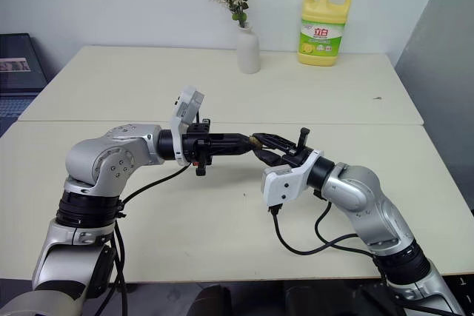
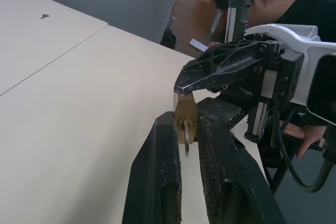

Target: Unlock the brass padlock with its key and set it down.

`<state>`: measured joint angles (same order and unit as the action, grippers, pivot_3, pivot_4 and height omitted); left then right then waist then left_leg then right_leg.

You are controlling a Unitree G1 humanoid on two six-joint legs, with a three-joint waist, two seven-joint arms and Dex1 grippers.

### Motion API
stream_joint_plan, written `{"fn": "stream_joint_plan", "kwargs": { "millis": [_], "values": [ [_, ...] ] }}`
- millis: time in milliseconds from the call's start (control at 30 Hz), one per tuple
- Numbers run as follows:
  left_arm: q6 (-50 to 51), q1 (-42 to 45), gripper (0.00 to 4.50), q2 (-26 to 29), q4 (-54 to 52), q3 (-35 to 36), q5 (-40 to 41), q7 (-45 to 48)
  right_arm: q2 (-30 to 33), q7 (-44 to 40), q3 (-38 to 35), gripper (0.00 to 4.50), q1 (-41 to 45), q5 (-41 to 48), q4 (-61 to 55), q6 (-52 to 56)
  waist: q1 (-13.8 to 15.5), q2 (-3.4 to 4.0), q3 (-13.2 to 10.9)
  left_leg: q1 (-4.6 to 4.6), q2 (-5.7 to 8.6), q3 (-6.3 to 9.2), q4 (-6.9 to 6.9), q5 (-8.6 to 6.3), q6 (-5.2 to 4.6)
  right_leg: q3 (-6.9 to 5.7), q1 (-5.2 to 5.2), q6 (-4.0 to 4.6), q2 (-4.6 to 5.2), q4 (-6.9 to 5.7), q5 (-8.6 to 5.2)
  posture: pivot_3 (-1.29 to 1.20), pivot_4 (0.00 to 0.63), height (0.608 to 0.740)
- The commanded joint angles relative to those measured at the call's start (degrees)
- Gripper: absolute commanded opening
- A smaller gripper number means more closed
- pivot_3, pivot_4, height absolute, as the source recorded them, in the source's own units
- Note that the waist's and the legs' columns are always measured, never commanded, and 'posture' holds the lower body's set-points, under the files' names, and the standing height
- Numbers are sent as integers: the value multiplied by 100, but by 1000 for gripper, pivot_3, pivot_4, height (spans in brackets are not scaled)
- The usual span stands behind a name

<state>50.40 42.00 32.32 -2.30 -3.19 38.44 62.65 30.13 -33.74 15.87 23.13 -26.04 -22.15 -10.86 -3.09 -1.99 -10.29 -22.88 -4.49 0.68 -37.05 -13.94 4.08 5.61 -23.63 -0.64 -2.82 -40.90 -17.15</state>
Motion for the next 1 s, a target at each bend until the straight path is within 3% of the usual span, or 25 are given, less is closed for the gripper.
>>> {"fn": "stream_joint_plan", "kwargs": {
  "millis": [33,267,467,700,867,1000],
  "values": [
    [-72,122,152,-4,-50,18,-7,1,-54,25,26,934,134,-1,-170,-130,0,0,0,0,0,0,0,0,0,0,0,0,0,0,0,0,150,740],
    [-101,93,152,-30,-57,35,-10,2,15,-113,1,934,42,47,-137,-9,0,0,0,0,0,1,0,0,0,-1,0,0,0,0,0,0,150,740],
    [-152,77,152,20,-20,39,-19,112,338,-202,-318,3039,-294,147,-151,48,18,0,0,0,0,1,0,0,0,-2,2,0,0,3,0,0,150,740],
    [-371,87,152,97,145,70,-48,409,980,-529,-940,3046,-861,905,-283,-173,31,0,0,1,1,1,0,0,0,-2,5,-6,1,4,-4,0,150,740],
    [-505,120,152,137,260,61,-104,509,1200,-1131,-1359,3046,-894,2348,-518,456,3,0,0,7,2,1,0,-1,-1,0,10,-12,1,4,-7,0,150,740],
    [-576,119,152,184,203,16,-103,662,936,-1192,-1396,2107,-450,3433,-1080,1564,-19,1,-1,8,2,6,0,0,-1,-2,12,-13,0,3,-8,0,150,740]
  ]
}}
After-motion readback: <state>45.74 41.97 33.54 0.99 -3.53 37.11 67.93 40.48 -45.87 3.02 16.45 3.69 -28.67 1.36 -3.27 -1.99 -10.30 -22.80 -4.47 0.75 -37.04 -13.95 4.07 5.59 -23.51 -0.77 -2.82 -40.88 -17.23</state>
